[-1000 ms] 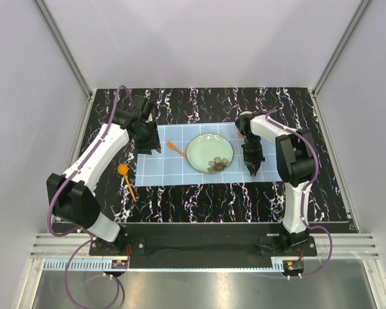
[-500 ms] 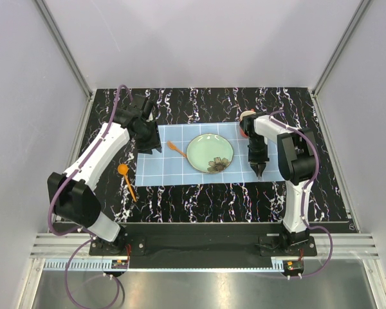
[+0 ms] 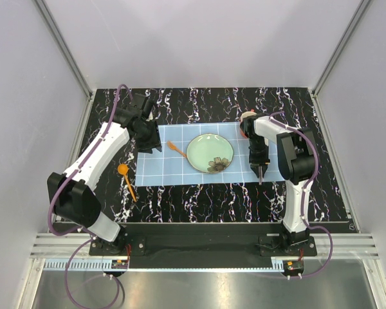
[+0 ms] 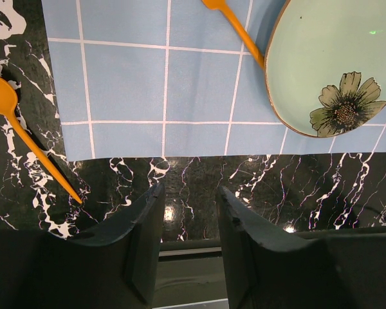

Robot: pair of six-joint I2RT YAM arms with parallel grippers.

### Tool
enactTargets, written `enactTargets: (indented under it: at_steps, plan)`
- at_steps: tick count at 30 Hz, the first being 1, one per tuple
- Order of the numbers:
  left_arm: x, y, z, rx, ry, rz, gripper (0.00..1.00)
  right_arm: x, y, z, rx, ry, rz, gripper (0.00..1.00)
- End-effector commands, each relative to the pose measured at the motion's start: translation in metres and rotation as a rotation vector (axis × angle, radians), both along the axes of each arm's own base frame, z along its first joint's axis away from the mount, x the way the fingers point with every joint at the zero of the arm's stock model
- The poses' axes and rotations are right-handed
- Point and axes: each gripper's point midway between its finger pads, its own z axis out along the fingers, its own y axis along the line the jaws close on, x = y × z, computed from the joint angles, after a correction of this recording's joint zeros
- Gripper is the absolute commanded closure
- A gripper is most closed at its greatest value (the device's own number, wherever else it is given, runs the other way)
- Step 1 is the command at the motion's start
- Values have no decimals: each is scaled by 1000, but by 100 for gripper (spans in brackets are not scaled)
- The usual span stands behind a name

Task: Set the dinner table for one person
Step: Place the knife on the napkin.

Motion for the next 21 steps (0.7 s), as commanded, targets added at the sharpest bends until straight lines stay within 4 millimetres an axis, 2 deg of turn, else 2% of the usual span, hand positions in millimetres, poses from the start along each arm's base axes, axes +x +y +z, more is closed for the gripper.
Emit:
enactTargets:
  at_steps: [1,5,8,13,18,21]
  plan:
    - [4,-4,12,-17,-36,-24,59,5,-14,5,-84,-39,-5,71]
    - [4,-5,11,-17,-33,-31,59,9,-15,8,-93,-62,-10,71]
    - [3,-4,10,-16,-30,-29,59,20,-11,22,-64,-138,-14,71]
    - [5,-6,10,-20,-27,-35,59,30,-16,30,-94,-168,-9,71]
    - [5,-7,8,-20,-21,-38,59,37,-15,51,-76,-243,-7,70]
    - [6,-8,6,-21,-12,-40,59,42,-7,69,-15,-305,1,69]
